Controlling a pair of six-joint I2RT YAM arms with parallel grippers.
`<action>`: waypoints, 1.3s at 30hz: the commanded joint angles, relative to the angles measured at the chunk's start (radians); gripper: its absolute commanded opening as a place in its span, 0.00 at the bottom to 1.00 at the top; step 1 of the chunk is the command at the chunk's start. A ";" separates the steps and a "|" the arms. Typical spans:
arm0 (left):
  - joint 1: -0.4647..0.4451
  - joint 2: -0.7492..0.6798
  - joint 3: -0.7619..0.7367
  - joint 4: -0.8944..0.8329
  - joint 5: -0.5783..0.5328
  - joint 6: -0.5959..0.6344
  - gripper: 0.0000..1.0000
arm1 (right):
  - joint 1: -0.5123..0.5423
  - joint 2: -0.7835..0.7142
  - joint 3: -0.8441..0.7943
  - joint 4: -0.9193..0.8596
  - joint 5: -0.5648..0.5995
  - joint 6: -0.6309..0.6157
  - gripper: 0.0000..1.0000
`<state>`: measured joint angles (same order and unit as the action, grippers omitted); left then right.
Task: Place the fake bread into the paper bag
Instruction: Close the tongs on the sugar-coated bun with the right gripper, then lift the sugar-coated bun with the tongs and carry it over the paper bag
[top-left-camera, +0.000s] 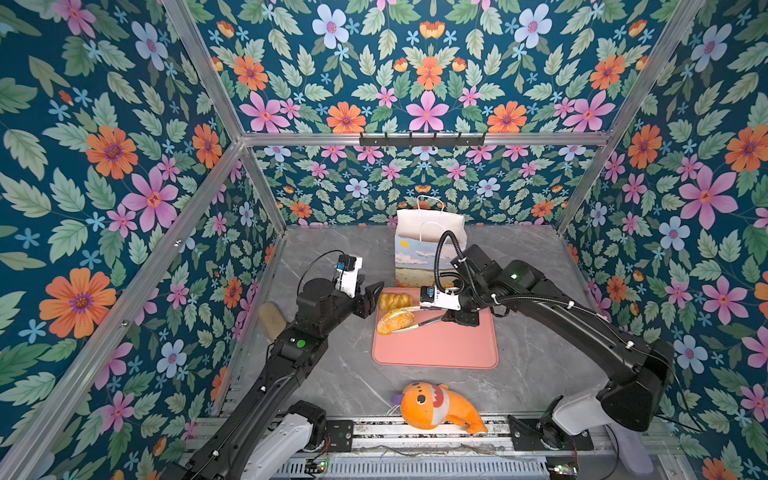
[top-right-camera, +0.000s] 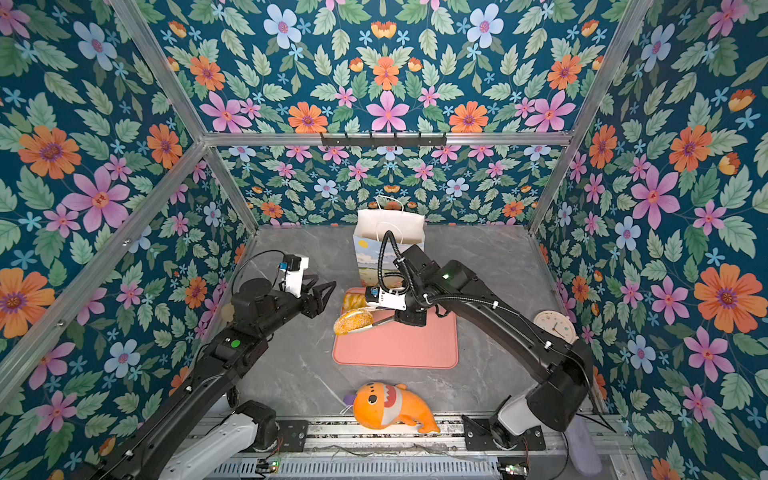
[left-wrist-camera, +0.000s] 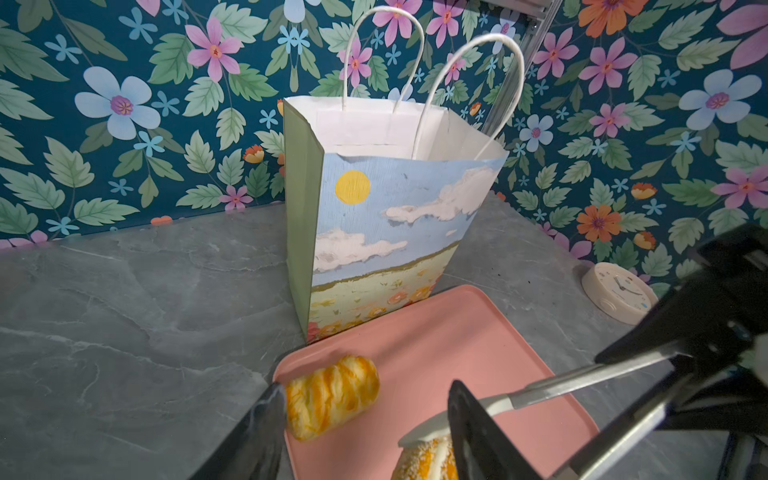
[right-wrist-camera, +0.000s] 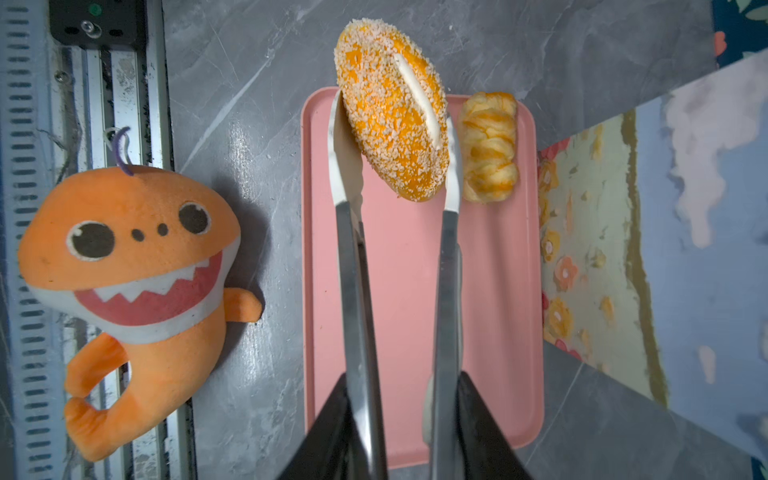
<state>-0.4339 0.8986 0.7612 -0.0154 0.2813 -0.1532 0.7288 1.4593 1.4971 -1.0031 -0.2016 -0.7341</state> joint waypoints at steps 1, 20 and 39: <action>0.000 0.055 0.053 0.038 0.000 -0.025 0.63 | -0.035 -0.049 0.015 -0.076 0.025 0.116 0.33; 0.000 0.418 0.358 0.067 0.068 -0.019 0.66 | -0.619 -0.255 0.168 -0.322 0.006 0.219 0.34; 0.000 0.488 0.463 -0.018 0.039 -0.075 0.66 | -0.652 0.181 0.816 -0.420 -0.056 0.108 0.33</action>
<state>-0.4339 1.3876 1.2144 -0.0231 0.3363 -0.2287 0.0753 1.6123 2.2593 -1.4063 -0.2188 -0.5972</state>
